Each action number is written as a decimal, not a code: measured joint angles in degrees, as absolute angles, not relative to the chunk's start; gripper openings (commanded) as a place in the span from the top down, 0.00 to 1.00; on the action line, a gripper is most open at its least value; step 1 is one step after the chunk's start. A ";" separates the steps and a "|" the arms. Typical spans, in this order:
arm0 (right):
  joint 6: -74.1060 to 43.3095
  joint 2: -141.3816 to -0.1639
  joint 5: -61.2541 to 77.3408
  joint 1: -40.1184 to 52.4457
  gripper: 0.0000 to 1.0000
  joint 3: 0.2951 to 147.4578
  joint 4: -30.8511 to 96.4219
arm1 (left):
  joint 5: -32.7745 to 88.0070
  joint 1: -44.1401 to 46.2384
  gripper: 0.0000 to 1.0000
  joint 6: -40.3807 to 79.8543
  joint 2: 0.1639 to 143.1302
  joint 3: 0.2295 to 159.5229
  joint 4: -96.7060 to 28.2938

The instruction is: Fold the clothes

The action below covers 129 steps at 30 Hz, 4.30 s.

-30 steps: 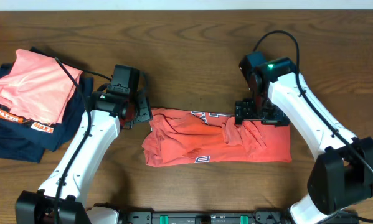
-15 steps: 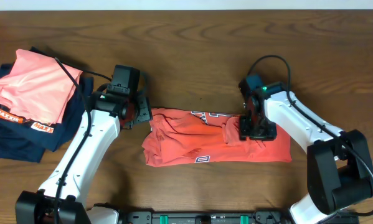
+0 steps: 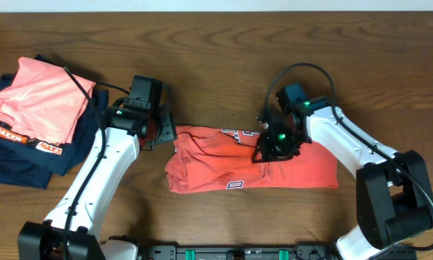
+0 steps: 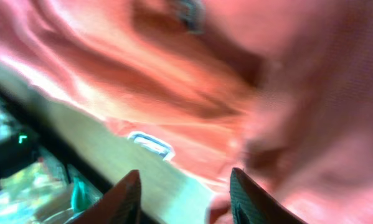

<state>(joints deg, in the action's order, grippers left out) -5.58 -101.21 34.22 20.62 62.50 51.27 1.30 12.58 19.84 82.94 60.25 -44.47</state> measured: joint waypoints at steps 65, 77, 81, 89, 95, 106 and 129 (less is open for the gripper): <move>-17.34 -91.11 -5.17 -2.92 0.44 71.55 74.56 | 29.63 -9.06 0.94 7.53 103.07 84.18 -68.82; -17.10 -91.11 -5.19 -2.92 0.43 71.55 74.56 | 35.75 18.52 0.94 14.04 100.42 84.38 -61.60; -16.73 -91.11 -5.19 -2.92 0.43 71.55 74.48 | 35.81 26.28 0.93 17.58 101.21 84.38 -56.99; -16.12 -91.11 -5.17 -2.92 0.43 71.55 74.50 | 35.75 36.60 0.83 20.23 105.73 84.42 -49.87; -16.08 -91.11 -4.89 -2.92 0.43 71.55 74.50 | 31.27 40.05 0.59 20.93 109.45 84.42 -49.45; -8.80 -91.11 6.68 -2.72 0.39 71.55 72.34 | 24.25 32.75 0.57 15.09 105.71 89.49 -56.90; -11.22 -93.67 10.00 25.58 0.99 69.30 56.58 | 22.22 10.70 0.49 15.20 94.56 76.34 -55.99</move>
<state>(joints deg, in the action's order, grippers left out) -11.22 -93.67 10.00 25.58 69.30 56.58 22.22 10.70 15.20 94.56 76.34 -55.99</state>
